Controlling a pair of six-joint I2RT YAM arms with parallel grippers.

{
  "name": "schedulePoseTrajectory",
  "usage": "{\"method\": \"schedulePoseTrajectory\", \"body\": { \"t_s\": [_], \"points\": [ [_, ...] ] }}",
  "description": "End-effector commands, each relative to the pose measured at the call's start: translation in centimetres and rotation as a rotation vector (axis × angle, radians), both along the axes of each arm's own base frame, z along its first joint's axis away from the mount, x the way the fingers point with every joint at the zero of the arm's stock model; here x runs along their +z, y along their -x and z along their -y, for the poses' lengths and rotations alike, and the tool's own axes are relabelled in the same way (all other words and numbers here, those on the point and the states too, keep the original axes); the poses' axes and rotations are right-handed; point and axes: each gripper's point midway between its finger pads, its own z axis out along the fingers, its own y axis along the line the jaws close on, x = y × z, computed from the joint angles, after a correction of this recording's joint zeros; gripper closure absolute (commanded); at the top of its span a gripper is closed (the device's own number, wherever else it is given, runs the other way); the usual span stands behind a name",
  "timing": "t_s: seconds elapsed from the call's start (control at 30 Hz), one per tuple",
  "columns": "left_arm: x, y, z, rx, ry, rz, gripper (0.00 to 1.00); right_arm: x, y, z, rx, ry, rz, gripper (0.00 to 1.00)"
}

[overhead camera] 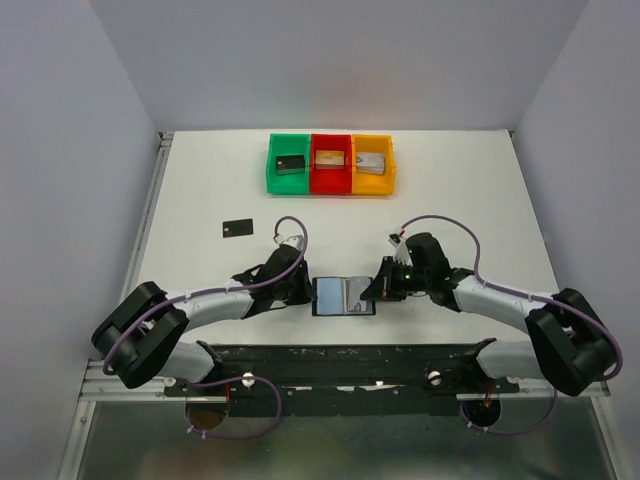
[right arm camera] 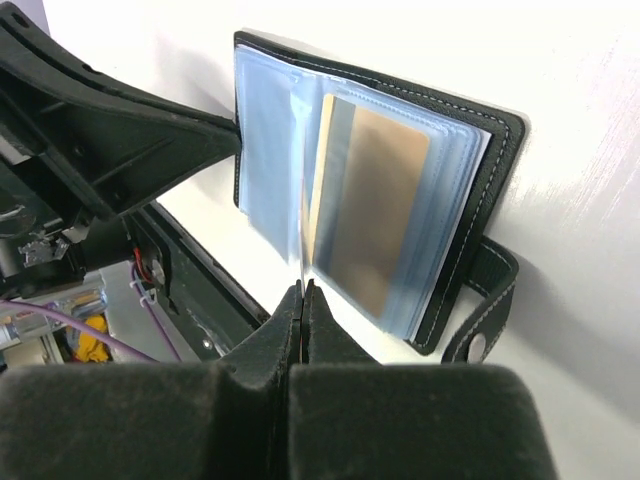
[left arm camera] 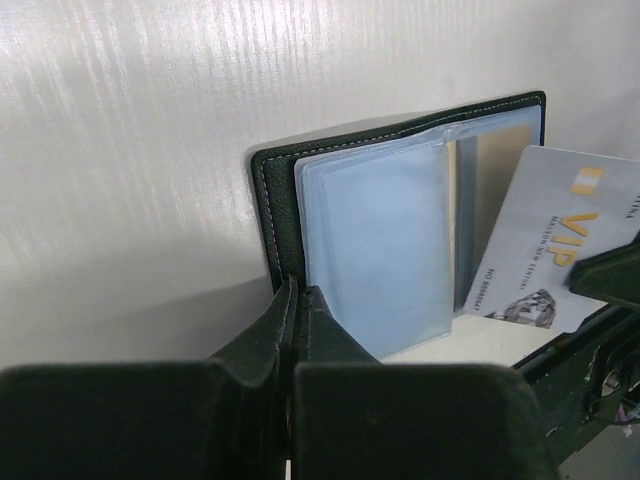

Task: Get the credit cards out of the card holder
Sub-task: Remove the credit card from the card holder.

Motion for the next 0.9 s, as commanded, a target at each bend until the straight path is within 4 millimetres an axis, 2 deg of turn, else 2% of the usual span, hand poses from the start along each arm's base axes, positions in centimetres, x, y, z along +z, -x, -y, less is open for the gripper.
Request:
{"method": "schedulePoseTrajectory", "body": {
  "t_s": [0.0,0.07,0.13,0.17,0.27,0.33,0.37,0.47,0.57,0.67,0.77,0.87],
  "points": [
    [0.3,0.1,-1.3,-0.007,-0.084,0.000,1.00,1.3,-0.5,0.9,-0.001,0.062,0.038,1.00],
    [1.2,-0.3,-1.0,-0.010,-0.078,0.015,1.00,2.0,-0.7,1.2,0.005,0.079,0.060,1.00],
    [2.4,-0.7,-0.7,-0.017,-0.066,0.039,0.92,3.0,-0.8,1.5,0.015,0.097,0.091,1.00],
    [3.2,-1.0,-0.4,-0.022,-0.056,0.055,0.86,3.3,-0.8,1.7,0.014,0.110,0.102,1.00],
    [6.0,-1.6,0.4,-0.047,-0.016,0.111,0.52,5.2,-1.2,2.2,0.023,0.135,0.160,1.00],
    [8.5,-2.1,0.8,-0.055,0.012,0.152,0.36,6.4,-1.2,2.5,0.033,0.149,0.195,1.00],
    [9.7,-2.2,0.9,-0.057,0.018,0.171,0.32,7.1,-1.2,2.5,0.046,0.148,0.214,1.00],
    [13.8,-2.4,0.9,-0.077,0.059,0.249,0.27,9.2,-0.2,1.7,0.149,0.101,0.243,1.00],
    [17.8,-1.4,1.3,-0.183,0.157,0.364,0.27,12.0,1.9,0.1,0.318,0.006,0.283,1.00],
    [21.0,0.9,1.7,-0.338,0.304,0.455,0.28,13.6,4.4,-0.5,0.485,0.003,0.305,1.00],
    [24.0,2.7,1.0,-0.418,0.378,0.536,0.31,15.2,6.7,-0.3,0.610,-0.032,0.269,1.00],
    [27.1,5.9,1.3,-0.596,0.479,0.642,0.30,17.2,8.3,-0.6,0.698,-0.111,0.276,1.00]
  ]
}}
